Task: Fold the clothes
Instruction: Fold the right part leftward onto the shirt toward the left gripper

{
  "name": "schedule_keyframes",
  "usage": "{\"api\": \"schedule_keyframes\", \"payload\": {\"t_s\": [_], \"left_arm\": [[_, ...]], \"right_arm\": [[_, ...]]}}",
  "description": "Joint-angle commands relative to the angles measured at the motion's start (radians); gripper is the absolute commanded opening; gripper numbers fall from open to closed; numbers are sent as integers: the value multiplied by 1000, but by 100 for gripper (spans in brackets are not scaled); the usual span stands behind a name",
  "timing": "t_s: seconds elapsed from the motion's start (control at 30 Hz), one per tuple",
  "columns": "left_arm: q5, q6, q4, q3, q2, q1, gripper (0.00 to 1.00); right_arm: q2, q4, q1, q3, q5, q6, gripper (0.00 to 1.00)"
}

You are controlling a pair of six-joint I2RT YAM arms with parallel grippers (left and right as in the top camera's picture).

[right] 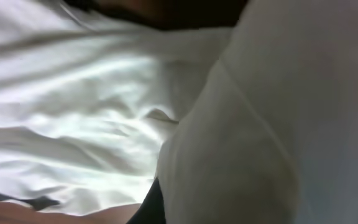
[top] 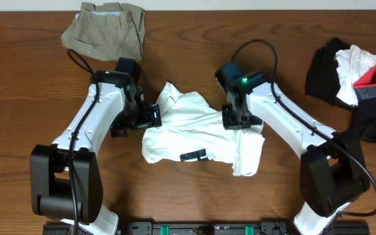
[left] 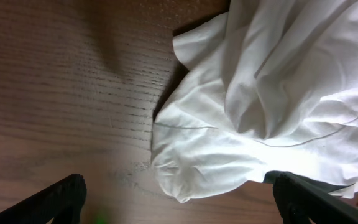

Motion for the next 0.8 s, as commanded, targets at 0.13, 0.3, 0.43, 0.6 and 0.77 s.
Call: {"api": "schedule_keyframes", "payload": {"t_s": [0.13,0.3,0.43,0.6,0.77], "left_arm": [[6,14,-5,-4,7,2,98],[6,14,-5,-4,7,2,98],[6,14,-5,-4,7,2,98],[6,14,-5,-4,7,2,98],[6,14,-6,-4,7,2,98]], "right_arm": [[1,31,54,30,-27,18,2],[2,75,82,30,-41,22,3],[2,94,103,30,-43,22,14],[24,100,130,26,-58,21,52],[41,119,146,26,-109,18,58]]}}
